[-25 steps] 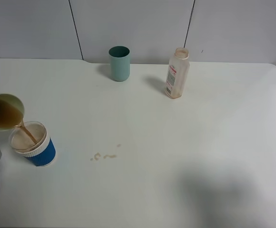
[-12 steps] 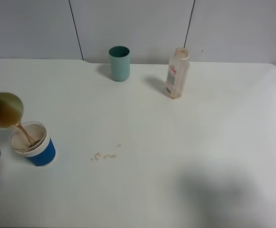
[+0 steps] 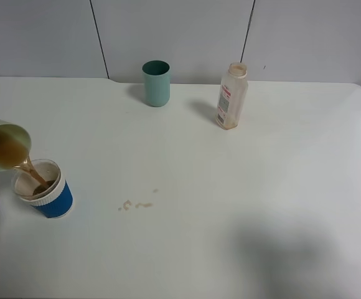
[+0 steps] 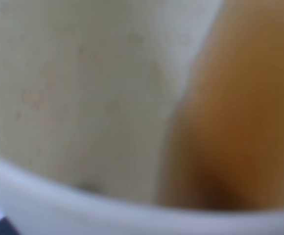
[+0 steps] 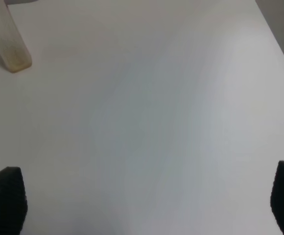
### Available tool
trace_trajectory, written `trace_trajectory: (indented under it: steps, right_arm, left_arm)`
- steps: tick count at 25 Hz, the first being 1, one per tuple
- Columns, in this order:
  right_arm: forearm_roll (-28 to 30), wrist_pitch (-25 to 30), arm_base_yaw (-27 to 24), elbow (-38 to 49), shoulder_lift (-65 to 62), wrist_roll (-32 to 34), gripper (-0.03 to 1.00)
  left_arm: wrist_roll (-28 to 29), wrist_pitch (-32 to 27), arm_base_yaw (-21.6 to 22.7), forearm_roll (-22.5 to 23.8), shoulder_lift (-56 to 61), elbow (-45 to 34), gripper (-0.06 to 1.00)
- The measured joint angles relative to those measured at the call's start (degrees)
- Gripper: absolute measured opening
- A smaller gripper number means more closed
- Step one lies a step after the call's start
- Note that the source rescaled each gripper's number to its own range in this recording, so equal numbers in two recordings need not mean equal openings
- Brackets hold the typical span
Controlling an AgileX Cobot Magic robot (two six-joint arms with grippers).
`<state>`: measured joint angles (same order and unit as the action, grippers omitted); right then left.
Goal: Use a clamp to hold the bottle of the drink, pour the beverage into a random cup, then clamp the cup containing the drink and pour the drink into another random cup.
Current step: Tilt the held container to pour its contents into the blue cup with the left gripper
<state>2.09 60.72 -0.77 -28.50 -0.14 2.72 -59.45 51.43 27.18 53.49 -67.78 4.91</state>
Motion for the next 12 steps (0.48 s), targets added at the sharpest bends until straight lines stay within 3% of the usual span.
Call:
trace_trajectory:
  steps: [12]
  right_arm:
    - [0.0,0.0,0.0,0.0,0.0,0.0,1.00]
  left_arm:
    - [-2.9,0.2,0.0,0.0,0.0,0.0,0.01]
